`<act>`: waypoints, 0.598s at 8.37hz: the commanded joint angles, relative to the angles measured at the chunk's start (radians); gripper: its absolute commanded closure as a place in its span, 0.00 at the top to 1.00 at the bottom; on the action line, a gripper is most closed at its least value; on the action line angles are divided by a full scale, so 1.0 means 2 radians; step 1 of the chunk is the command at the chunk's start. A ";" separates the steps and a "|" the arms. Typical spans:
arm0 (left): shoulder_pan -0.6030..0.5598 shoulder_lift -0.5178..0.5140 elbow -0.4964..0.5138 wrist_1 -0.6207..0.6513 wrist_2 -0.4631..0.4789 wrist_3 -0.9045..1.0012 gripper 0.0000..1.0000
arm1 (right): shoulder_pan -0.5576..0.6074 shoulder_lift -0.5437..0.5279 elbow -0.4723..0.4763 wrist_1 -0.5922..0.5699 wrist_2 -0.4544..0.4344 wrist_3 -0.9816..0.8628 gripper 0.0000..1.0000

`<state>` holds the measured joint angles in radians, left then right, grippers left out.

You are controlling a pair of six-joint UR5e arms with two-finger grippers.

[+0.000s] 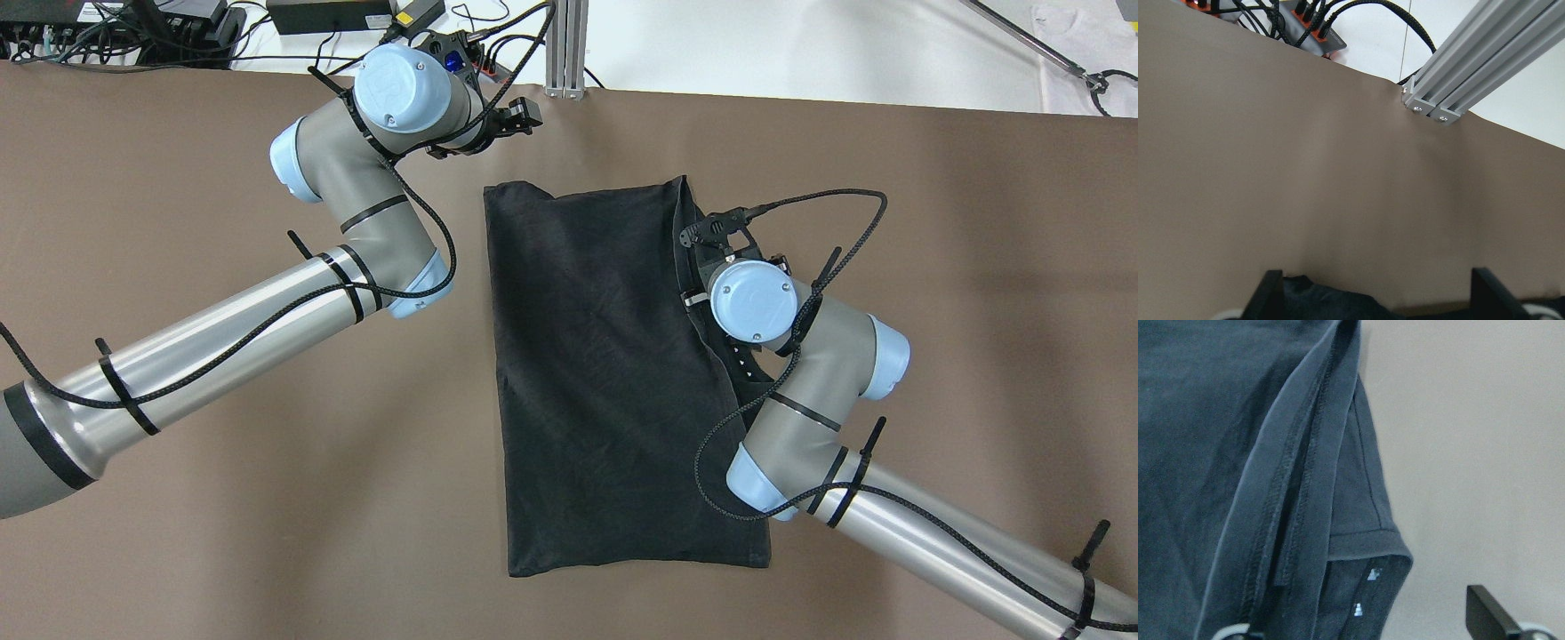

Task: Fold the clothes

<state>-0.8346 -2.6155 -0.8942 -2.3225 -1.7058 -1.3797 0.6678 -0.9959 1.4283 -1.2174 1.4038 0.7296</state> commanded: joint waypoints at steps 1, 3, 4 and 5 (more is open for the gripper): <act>0.000 0.005 0.000 0.000 0.000 -0.001 1.00 | 0.021 0.019 -0.009 0.000 0.015 -0.004 0.94; 0.001 0.006 0.000 -0.001 0.000 -0.001 1.00 | 0.020 0.060 -0.046 0.000 0.015 0.004 0.95; 0.002 0.006 -0.004 -0.001 0.000 -0.003 1.00 | 0.017 0.062 -0.051 0.000 0.015 0.023 0.94; 0.007 0.006 -0.007 0.000 0.001 -0.008 1.00 | 0.013 0.072 -0.054 0.000 0.014 0.042 0.94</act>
<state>-0.8317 -2.6041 -0.8981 -2.3237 -1.7057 -1.3841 0.7048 -0.8879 1.3445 -1.2174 1.4337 0.7547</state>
